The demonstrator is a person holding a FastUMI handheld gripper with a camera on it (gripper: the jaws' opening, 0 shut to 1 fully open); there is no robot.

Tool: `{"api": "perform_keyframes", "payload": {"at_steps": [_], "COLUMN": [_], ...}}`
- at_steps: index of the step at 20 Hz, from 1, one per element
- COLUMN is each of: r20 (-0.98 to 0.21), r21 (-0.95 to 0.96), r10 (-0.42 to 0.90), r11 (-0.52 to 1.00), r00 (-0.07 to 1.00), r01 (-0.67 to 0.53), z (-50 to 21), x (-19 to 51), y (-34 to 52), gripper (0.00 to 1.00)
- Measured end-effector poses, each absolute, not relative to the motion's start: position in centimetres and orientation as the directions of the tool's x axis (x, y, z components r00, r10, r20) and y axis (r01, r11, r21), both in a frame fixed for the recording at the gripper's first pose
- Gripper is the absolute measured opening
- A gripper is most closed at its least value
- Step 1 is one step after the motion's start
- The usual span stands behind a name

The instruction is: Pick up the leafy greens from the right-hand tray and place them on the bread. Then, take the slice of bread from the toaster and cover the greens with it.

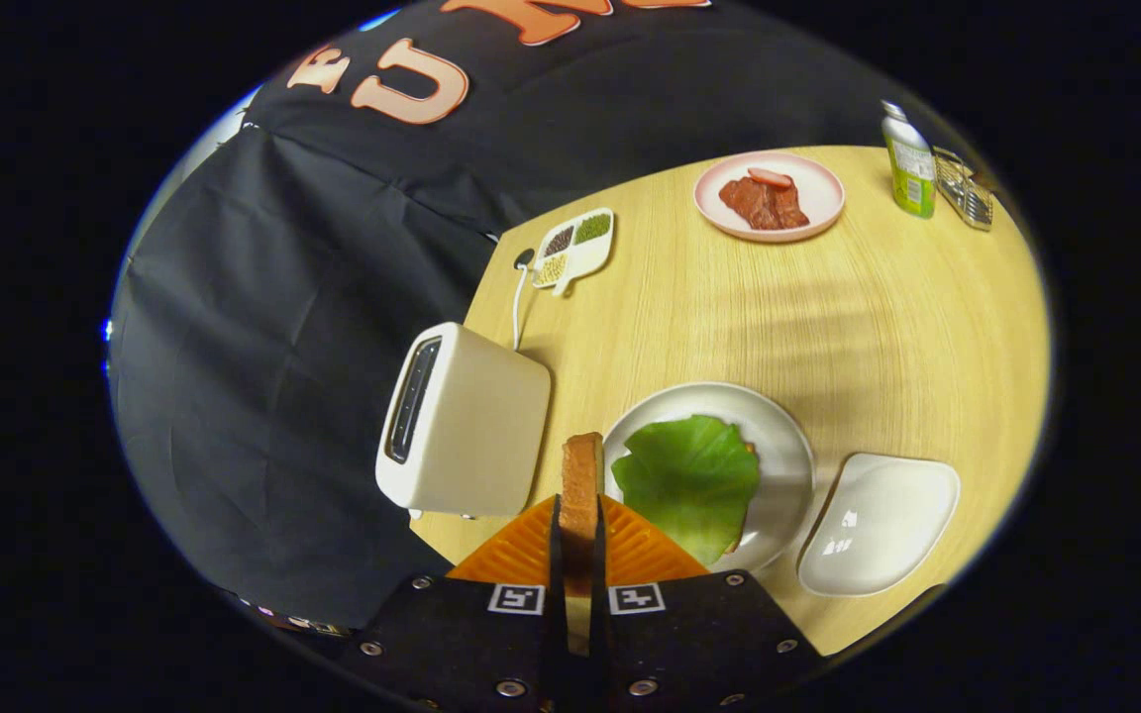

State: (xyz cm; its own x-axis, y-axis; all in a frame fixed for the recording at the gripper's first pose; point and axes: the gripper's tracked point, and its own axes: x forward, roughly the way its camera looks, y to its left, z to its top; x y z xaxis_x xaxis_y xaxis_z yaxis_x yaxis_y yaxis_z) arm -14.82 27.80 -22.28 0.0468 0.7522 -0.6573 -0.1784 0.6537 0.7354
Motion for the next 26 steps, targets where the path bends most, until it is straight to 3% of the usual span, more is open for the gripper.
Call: {"api": "perform_keyframes", "payload": {"at_steps": [2,8,10,13,14,19,21,26], "r20": [-0.68,-0.736,-0.759,-0.805,-0.8,-0.732,-0.676,-0.515], "r21": [0.725,0.664,0.631,0.562,0.564,0.588,0.626,0.556], "r10": [0.733,0.673,0.644,0.58,0.582,0.611,0.64,0.611], "r11": [0.677,0.739,0.764,0.813,0.812,0.79,0.76,0.772], "r00": [0.024,0.071,0.094,0.127,0.142,0.302,0.365,0.602], "r01": [-0.123,-0.119,-0.136,-0.153,-0.149,-0.174,-0.176,-0.308], "z": [-24.1,-28.1,-29.1,-30.2,-29.8,-25.9,-22.6,-12.7], "x": [-15.7,-14.4,-13.9,-13.6,-13.4,-10.4,-9.1,-3.8], "y": [26.9,24.8,24.0,22.7,22.6,21.9,21.7,18.8], "gripper": [0.09,0.1,0.17,0.36,0.37,0.55,0.56,0.67]}}
